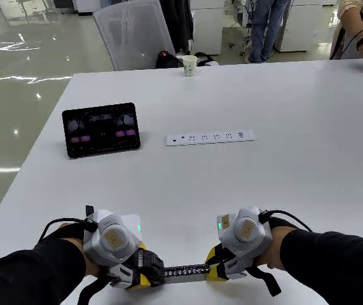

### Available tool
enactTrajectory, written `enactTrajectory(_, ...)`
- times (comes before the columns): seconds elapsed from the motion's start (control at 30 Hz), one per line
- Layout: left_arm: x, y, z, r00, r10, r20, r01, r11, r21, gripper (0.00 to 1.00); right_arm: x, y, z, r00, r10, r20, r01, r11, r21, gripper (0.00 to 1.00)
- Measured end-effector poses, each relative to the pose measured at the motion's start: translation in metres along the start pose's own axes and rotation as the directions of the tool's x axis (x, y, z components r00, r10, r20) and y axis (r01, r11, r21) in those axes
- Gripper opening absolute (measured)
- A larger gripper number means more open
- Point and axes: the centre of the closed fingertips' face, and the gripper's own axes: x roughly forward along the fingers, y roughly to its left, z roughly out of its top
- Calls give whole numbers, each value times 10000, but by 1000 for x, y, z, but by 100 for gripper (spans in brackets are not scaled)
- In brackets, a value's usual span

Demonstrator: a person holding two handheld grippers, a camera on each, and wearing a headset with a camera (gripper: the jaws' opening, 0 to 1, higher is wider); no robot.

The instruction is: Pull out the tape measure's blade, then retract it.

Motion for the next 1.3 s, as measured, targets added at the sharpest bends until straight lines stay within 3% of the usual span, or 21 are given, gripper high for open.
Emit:
enactTrajectory(0.37,0,0,1,10000,17,3,-17,10000,-7,32,-6,-2,-10,9999,-55,-122,56,10000,70,11)
enactTrajectory(0.43,0,1,1,10000,47,14,-47,10000,-71,32,-9,-6,-9,9997,-223,126,215,9981,579,11)
enactTrajectory(0.57,0,0,2,10000,51,33,-51,10000,-71,32,-12,-7,-9,9996,-238,165,230,9986,470,9)
enactTrajectory(0.6,0,0,2,10000,30,34,-30,10000,-42,32,-13,-7,-13,9995,-240,-182,231,9985,-500,7)
enactTrajectory(0.63,1,2,3,9999,84,92,-84,9999,-69,32,-13,3,-28,9939,157,-1091,-203,9989,-412,0)
enactTrajectory(0.67,0,1,4,9999,20,127,-19,10000,-85,32,-13,-13,-34,9914,-706,-1102,570,9908,-1224,0)
enactTrajectory(0.7,-1,1,3,10000,42,84,-41,10000,-58,32,-5,-6,-33,9978,-309,-594,325,9991,270,0)
enactTrajectory(0.73,-1,2,3,10000,35,67,-35,10000,-63,32,-3,-10,-38,9965,-488,-673,501,9986,179,0)
enactTrajectory(0.77,-1,2,3,10000,31,47,-31,10000,-51,32,-27,-11,-28,9971,-364,-662,381,9990,249,0)
enactTrajectory(0.83,-1,2,3,10000,10,22,-10,10000,-20,32,-29,-9,-28,9980,-189,-599,207,9993,298,0)
enactTrajectory(0.9,-1,2,2,10000,-21,32,21,10000,29,32,-24,-9,-27,9978,-183,-631,207,9991,367,2)
enactTrajectory(1.0,-2,2,2,9999,-69,74,68,9999,108,32,-20,-5,-13,9997,-125,-212,134,9989,439,18)
enactTrajectory(1.07,-2,0,2,9999,-129,99,126,9995,296,32,-18,-3,-2,10000,-18,92,14,9990,453,23)
enactTrajectory(1.3,-1,0,2,9999,-161,51,159,9994,314,32,-1,-4,7,9995,33,-307,-44,9994,-349,20)
